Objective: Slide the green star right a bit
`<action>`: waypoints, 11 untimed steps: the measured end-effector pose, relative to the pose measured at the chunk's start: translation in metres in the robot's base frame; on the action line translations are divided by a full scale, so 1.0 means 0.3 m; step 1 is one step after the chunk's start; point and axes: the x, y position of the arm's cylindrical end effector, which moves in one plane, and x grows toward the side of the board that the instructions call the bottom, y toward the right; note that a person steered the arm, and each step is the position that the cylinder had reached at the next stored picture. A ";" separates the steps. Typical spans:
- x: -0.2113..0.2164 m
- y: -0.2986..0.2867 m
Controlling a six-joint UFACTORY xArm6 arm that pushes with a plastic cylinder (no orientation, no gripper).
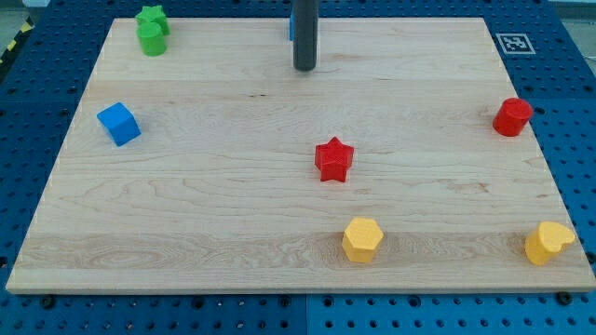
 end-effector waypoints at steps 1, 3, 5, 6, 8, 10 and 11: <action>0.069 -0.024; 0.069 -0.024; 0.069 -0.024; 0.069 -0.024; 0.067 -0.185; -0.007 -0.649; -0.080 -0.910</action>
